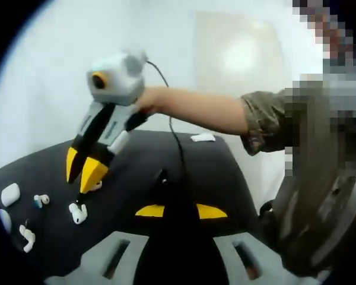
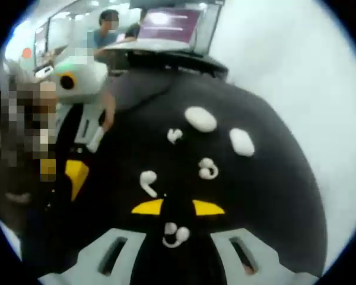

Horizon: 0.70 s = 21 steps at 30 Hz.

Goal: Pick up three earphones and place each one into its charging case using tactile feedback, ensure that each earphone is properly inserted and securely positioned inside the case.

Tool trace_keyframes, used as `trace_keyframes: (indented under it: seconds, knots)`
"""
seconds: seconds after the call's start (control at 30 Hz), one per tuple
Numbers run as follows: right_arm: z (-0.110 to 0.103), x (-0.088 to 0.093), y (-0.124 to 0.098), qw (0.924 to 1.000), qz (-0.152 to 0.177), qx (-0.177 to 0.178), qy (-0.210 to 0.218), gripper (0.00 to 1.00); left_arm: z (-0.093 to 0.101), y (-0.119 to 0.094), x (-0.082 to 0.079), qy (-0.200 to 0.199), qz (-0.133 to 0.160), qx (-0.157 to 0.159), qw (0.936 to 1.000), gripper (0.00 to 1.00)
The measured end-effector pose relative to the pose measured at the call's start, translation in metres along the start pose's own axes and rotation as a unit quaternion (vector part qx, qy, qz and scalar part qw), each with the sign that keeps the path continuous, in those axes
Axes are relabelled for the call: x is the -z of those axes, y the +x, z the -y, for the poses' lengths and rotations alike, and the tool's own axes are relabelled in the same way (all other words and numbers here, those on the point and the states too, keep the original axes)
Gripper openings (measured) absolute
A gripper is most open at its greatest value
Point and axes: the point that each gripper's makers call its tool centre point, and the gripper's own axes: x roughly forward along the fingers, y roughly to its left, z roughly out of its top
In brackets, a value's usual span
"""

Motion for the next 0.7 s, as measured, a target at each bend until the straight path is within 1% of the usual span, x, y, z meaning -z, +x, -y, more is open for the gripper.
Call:
trace_keyframes:
  seconds: [0.13,0.17,0.2,0.23,0.27,0.37,0.4,0.43,0.5,0.53,0.63,0.7]
  knots:
    - [-0.004,0.005,0.007,0.9996,-0.01,-0.019,0.018,0.19,-0.001,0.0,-0.001,0.0,0.004,-0.006,1.0,0.14]
    - [-0.01,0.012,0.011,0.9989,-0.026,-0.032,0.023,0.18,-0.002,0.0,-0.001,0.001,0.003,-0.009,1.0,0.14]
    - [-0.008,0.005,0.015,0.9985,0.006,-0.007,0.053,0.17,-0.002,0.0,-0.001,0.002,0.003,-0.01,0.9999,0.14]
    - [-0.01,0.011,0.008,0.9994,-0.011,-0.024,0.025,0.17,-0.002,0.0,-0.001,0.003,0.003,-0.009,0.9999,0.14]
    - [-0.012,0.012,0.008,0.9989,-0.002,-0.022,0.041,0.15,-0.001,0.0,-0.001,0.004,0.003,-0.01,0.9999,0.14]
    - [-0.014,0.009,0.005,0.9999,0.006,-0.011,0.01,0.15,-0.001,0.001,-0.001,0.0,0.003,-0.009,1.0,0.14]
    - [-0.016,0.008,0.003,0.9999,0.008,-0.008,0.007,0.15,-0.001,0.001,-0.001,0.0,0.003,-0.009,1.0,0.14]
    - [-0.014,0.002,0.0,0.9997,0.024,0.004,-0.001,0.15,-0.001,0.001,-0.001,0.0,0.003,-0.009,1.0,0.14]
    - [-0.013,-0.013,-0.01,0.9976,0.061,0.028,-0.014,0.15,0.0,0.001,-0.001,-0.003,0.002,-0.008,1.0,0.14]
    - [-0.016,-0.019,-0.017,0.9964,0.077,0.032,-0.016,0.15,0.0,0.001,-0.001,-0.004,0.002,-0.008,1.0,0.14]
    - [-0.019,-0.028,-0.037,0.9941,0.092,0.053,-0.024,0.15,0.0,0.001,0.0,-0.004,-0.001,-0.01,0.9999,0.14]
    - [-0.028,-0.028,-0.053,0.9936,0.095,0.056,-0.025,0.15,0.0,0.002,0.001,-0.001,-0.004,-0.012,0.9999,0.14]
